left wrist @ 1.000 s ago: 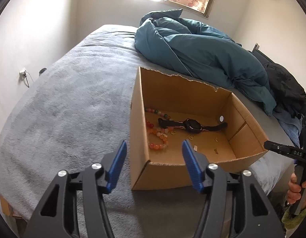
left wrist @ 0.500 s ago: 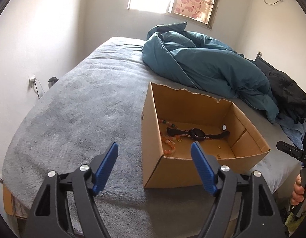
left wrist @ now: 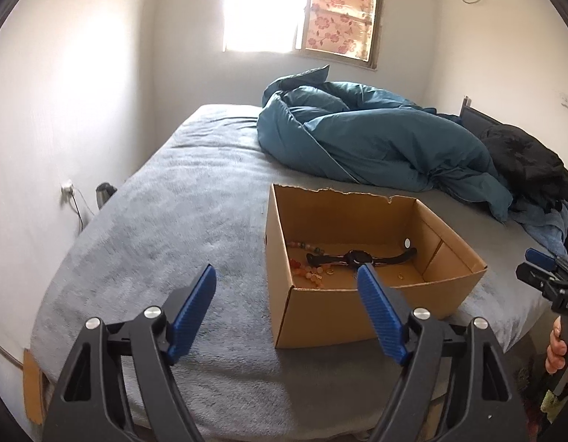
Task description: Organize jewelry
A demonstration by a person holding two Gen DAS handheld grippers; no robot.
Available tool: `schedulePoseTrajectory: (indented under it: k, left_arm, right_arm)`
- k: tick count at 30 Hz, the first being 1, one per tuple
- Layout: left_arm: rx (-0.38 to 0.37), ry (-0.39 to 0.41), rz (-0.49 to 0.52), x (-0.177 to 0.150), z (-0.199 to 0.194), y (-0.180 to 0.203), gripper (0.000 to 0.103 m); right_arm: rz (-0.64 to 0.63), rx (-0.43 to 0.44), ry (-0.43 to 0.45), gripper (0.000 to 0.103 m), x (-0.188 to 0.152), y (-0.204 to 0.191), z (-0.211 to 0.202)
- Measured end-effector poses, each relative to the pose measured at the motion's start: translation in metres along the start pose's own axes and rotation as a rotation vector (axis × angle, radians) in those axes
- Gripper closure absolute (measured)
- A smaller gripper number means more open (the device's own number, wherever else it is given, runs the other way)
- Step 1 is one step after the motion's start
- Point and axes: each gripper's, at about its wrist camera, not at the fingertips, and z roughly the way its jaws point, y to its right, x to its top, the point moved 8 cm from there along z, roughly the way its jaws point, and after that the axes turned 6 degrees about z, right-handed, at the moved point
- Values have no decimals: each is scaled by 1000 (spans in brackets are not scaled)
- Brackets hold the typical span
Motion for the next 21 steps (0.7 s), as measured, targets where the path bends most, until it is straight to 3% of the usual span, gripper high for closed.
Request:
schedulePoseTrajectory:
  k: [16,21]
  left_arm:
    - [-116,24,162,-18,-17,44,18]
    - [-99,25,182,-18,-15,51,17]
  right_arm:
    - [-150,42,59,8,-19,-18,-16]
    - [-135,39,64,8,-19,-10,-18]
